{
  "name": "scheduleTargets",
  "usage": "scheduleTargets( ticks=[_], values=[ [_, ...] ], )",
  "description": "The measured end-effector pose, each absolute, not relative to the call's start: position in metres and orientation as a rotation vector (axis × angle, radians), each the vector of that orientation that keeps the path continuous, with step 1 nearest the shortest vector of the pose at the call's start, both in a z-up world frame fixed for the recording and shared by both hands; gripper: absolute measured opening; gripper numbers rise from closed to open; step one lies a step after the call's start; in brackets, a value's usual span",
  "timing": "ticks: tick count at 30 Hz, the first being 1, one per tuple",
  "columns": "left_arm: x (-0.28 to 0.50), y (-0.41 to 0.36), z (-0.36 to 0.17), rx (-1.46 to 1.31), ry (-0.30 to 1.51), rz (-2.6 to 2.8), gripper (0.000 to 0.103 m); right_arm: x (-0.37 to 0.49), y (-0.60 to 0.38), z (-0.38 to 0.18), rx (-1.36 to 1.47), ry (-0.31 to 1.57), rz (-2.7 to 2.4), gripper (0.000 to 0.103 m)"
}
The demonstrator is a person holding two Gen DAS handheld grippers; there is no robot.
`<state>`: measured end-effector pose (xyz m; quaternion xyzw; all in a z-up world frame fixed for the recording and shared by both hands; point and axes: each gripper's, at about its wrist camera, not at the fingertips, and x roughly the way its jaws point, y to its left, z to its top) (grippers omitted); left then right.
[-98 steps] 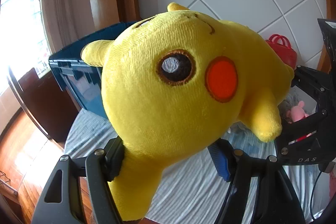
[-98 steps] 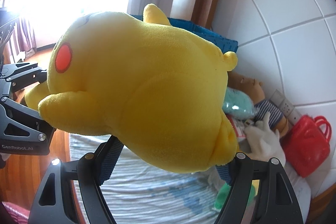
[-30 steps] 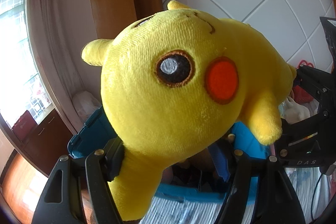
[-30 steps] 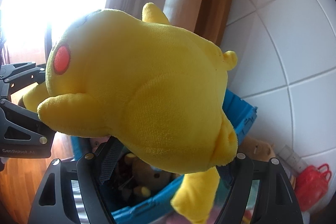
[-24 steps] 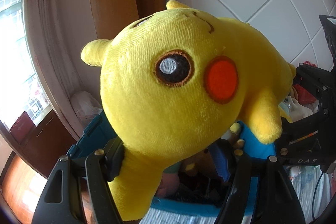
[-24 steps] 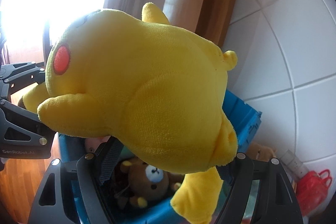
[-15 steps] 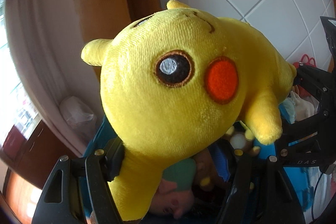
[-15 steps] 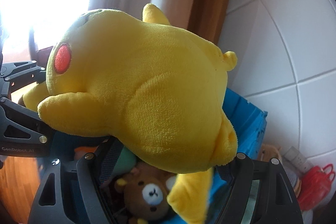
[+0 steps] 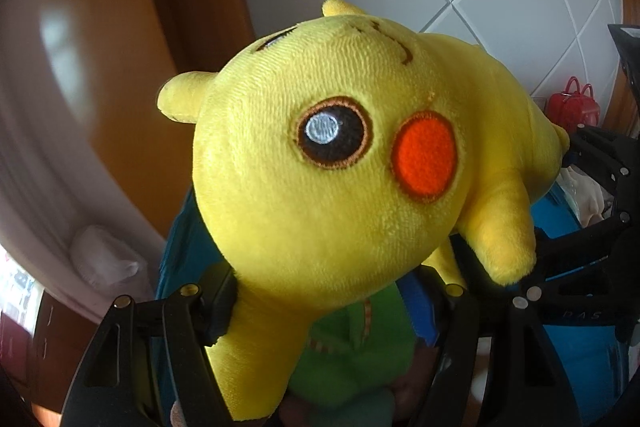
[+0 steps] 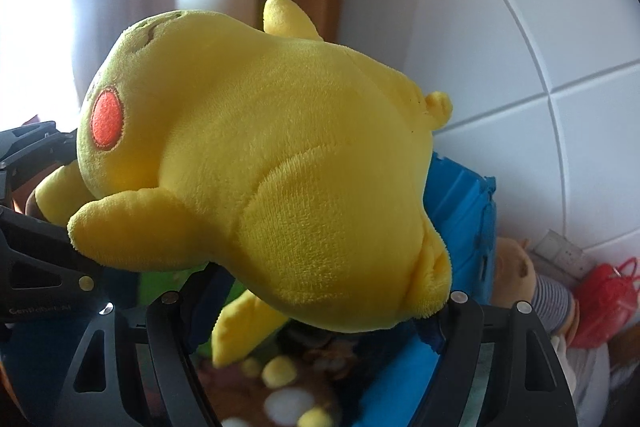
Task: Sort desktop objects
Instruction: 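Lower the Pikachu into the crate and open both tools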
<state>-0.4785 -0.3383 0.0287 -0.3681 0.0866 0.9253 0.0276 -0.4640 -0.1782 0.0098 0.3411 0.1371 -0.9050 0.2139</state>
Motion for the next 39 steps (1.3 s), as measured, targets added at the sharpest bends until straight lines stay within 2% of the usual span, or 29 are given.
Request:
scheduleTargets(
  ticks=[11, 15, 23, 30, 39],
  values=[
    [-0.583, -0.342, -0.028, -1.313, 0.168, 2.704, 0.069, -0.577, -0.177, -0.044, 1.279, 0.386, -2.5, 0.078],
    [-0.601, -0.349, -0.06, -1.408, 0.107, 2.627, 0.069, -0.598, -0.183, -0.072, 1.413, 0.42, -2.456, 0.078],
    [-0.615, -0.342, -0.112, -1.569, 0.133, 2.514, 0.069, -0.621, -0.185, -0.127, 1.656, 0.439, -2.322, 0.078],
    [-0.615, -0.333, -0.124, -1.594, 0.193, 2.501, 0.071, -0.628, -0.18, -0.151, 1.762, 0.458, -2.274, 0.08],
    [-0.612, -0.336, -0.116, -1.624, 0.147, 2.527, 0.075, -0.631, -0.169, -0.148, 1.746, 0.431, -2.304, 0.09]
  ],
)
